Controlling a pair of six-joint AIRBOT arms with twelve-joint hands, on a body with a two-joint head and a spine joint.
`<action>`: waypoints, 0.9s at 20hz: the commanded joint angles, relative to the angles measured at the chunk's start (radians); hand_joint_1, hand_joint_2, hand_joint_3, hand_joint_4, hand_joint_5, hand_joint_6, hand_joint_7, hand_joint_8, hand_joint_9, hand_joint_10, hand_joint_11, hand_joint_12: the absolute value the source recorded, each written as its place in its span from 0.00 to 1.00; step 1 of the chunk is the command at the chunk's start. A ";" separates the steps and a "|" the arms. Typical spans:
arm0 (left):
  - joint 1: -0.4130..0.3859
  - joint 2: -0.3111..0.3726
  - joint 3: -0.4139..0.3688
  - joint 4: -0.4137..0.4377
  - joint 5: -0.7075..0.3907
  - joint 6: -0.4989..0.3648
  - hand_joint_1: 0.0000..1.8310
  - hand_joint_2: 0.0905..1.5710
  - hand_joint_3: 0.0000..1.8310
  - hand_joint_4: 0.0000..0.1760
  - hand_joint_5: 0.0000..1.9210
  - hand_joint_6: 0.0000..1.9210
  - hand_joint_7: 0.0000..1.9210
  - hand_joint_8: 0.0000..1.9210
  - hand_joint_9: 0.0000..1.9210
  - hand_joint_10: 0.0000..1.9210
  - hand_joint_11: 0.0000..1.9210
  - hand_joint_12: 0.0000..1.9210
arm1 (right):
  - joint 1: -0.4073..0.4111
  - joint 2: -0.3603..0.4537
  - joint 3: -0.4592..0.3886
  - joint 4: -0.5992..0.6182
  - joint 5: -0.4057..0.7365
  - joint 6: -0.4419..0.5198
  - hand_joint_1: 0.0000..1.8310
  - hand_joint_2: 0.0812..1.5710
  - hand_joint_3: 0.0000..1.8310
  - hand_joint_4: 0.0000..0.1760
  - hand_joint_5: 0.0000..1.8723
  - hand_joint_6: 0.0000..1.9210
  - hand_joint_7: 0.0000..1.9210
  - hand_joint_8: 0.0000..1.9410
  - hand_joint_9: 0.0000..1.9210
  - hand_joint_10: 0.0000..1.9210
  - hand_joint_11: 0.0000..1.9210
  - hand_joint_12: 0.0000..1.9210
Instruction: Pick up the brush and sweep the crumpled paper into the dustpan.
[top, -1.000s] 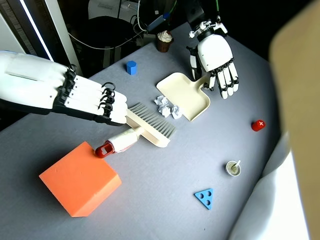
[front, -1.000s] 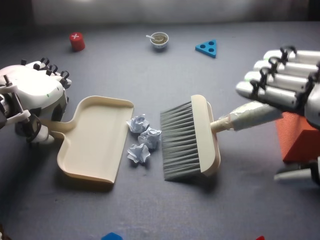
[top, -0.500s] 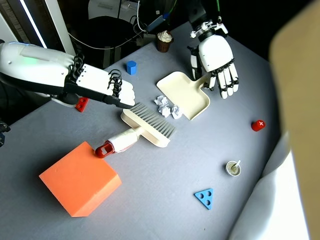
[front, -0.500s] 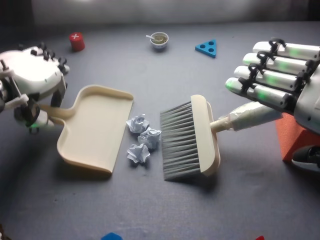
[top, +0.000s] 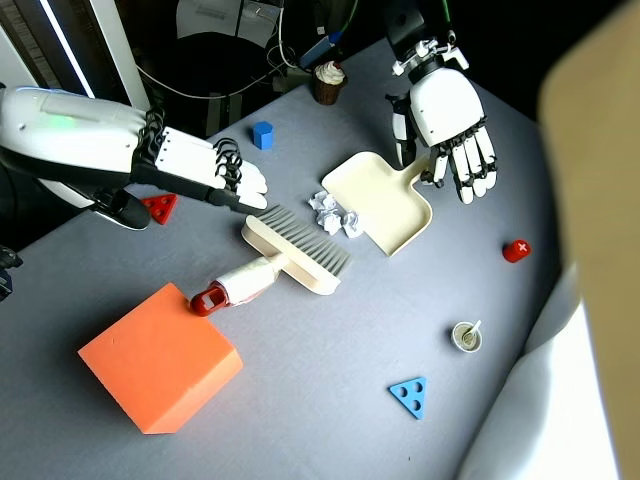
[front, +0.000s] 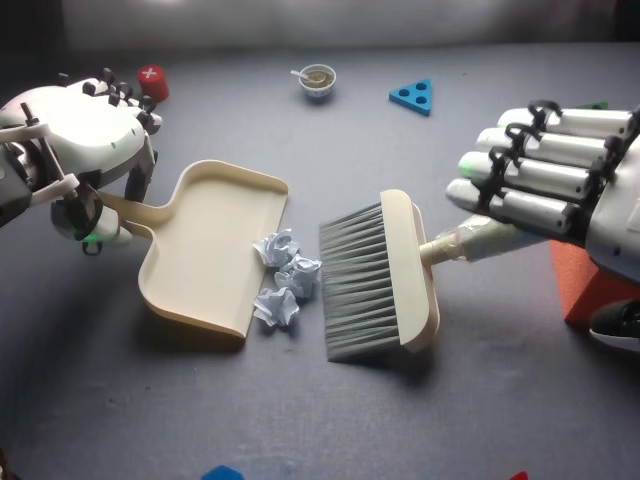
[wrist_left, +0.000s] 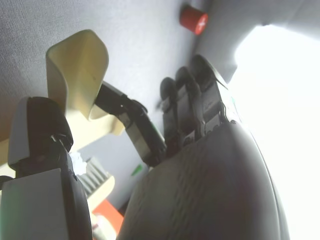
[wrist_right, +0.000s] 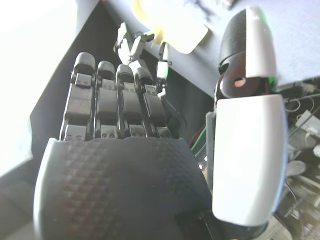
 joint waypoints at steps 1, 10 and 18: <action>-0.007 0.000 -0.002 0.021 -0.086 0.004 0.60 0.68 0.00 0.00 0.53 0.48 0.15 0.00 0.11 0.00 0.00 0.28 | 0.012 0.006 -0.014 0.025 0.133 -0.056 0.54 0.58 0.00 0.00 0.07 0.00 0.04 0.00 0.05 0.00 0.08 0.00; 0.022 0.028 -0.015 -0.006 -0.092 0.004 0.60 0.69 0.00 0.00 0.52 0.49 0.14 0.00 0.10 0.00 0.00 0.25 | -0.075 -0.101 -0.066 0.340 0.510 -0.578 0.55 0.60 0.00 0.00 0.05 0.00 0.03 0.00 0.04 0.00 0.07 0.00; 0.022 0.036 -0.016 0.004 -0.082 0.004 0.61 0.69 0.00 0.00 0.52 0.49 0.14 0.00 0.09 0.00 0.00 0.23 | -0.129 -0.200 -0.113 0.401 0.681 -0.703 0.56 0.60 0.00 0.00 0.06 0.00 0.03 0.00 0.04 0.00 0.07 0.00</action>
